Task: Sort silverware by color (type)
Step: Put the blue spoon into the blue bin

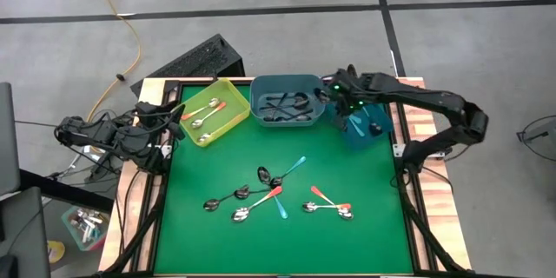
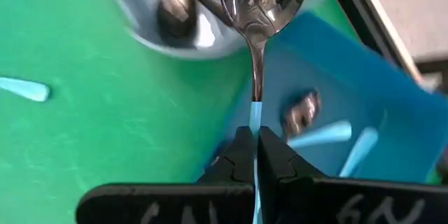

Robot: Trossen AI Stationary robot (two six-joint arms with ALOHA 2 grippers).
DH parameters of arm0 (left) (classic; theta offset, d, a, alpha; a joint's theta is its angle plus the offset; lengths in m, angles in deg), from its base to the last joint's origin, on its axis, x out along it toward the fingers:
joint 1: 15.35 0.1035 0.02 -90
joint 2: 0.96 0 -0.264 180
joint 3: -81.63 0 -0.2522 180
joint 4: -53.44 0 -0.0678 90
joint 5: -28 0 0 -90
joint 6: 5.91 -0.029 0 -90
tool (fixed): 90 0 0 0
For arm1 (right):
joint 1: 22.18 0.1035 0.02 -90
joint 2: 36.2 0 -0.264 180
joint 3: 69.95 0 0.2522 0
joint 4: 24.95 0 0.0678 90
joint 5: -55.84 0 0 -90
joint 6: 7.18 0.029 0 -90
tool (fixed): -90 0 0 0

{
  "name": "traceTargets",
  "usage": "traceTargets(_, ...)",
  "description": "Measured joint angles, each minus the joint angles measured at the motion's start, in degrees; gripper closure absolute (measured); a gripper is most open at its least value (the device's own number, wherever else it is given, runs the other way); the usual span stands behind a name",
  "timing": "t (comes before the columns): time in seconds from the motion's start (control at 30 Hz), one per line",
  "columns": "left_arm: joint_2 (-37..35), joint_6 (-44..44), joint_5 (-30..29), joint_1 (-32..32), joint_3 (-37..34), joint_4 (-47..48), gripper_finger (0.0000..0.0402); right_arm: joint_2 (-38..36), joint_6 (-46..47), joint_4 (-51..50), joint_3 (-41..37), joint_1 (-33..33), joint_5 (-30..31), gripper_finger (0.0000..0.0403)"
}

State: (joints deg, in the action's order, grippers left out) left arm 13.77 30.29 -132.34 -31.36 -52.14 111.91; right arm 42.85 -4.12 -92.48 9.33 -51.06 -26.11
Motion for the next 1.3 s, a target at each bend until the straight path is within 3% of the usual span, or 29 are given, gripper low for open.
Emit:
traceTargets(0.27, 0.0, 1.4, 0.0, 0.0, 0.0, 0.0, 0.0258, -5.4, 4.5, 1.4, -8.7, -3.4, 3.9, 0.0394)
traceTargets(0.73, 0.0, 2.7, 0.6, 0.0, 0.0, 0.0, 0.0258, -5.6, 6.6, 10.6, -21.4, -8.7, 4.4, 0.0394)
traceTargets(1.07, 0.0, 2.7, 0.5, 0.0, 0.0, 0.0, 0.0258, -5.6, 6.4, 15.4, -25.7, -16.3, 4.2, 0.0394)
traceTargets(1.3, 0.0, 2.7, 0.5, 0.0, 0.0, 0.0, 0.0258, -5.6, 6.6, 17.9, -26.2, -17.8, 3.9, 0.0394)
